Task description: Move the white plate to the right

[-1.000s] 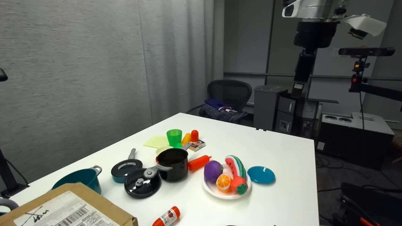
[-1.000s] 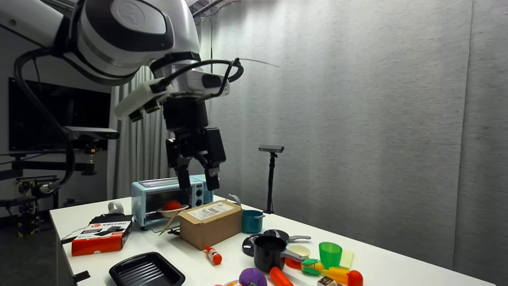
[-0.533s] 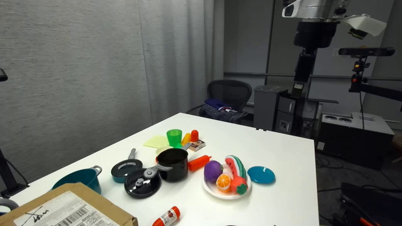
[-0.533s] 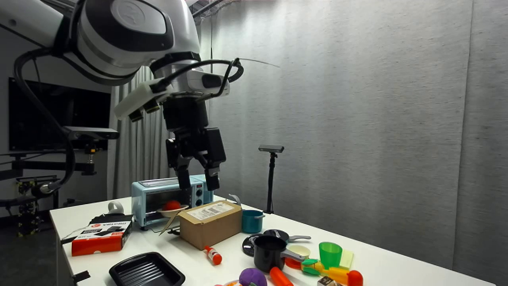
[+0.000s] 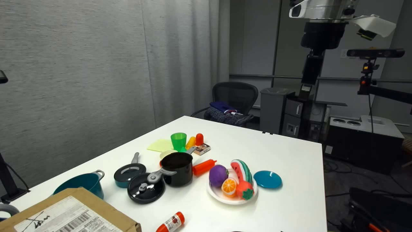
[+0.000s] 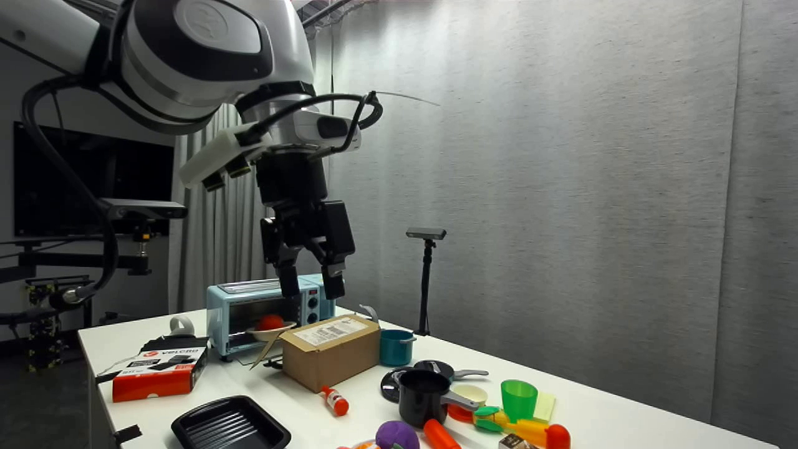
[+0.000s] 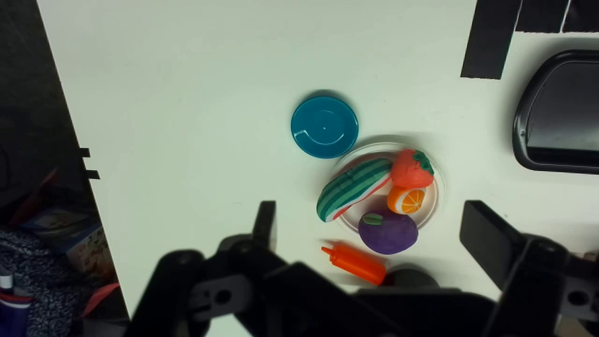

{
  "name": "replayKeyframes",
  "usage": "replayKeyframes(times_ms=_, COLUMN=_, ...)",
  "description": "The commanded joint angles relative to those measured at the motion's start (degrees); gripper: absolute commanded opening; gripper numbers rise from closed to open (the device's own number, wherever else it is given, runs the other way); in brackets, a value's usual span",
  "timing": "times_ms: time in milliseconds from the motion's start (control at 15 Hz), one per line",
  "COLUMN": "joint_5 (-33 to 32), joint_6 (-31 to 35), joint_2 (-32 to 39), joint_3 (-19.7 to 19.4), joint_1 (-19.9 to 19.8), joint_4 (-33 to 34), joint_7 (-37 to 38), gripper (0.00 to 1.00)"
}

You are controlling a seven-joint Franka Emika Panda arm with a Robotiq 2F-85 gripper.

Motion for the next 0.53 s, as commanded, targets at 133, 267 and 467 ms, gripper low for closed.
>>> replayKeyframes(times_ms=133, joint_5=0.01, joint_6=-0.19, joint_2=0.03, joint_3=-0.01, joint_1=0.05, joint_4=0.16, joint_7=0.01, gripper=1.0)
replayKeyframes(times_ms=267, joint_5=0.89, joint_6=1.57, joint_2=0.86, joint_3=0.14, joint_1=0.46, joint_4=-0.87, joint_7=0.83, gripper=1.0)
replayKeyframes(times_ms=467, joint_5=3.76, joint_6=6.16, joint_2=5.99, joint_3=0.55, joint_1=2.01, joint_4=-2.13, joint_7=1.86, gripper=1.0)
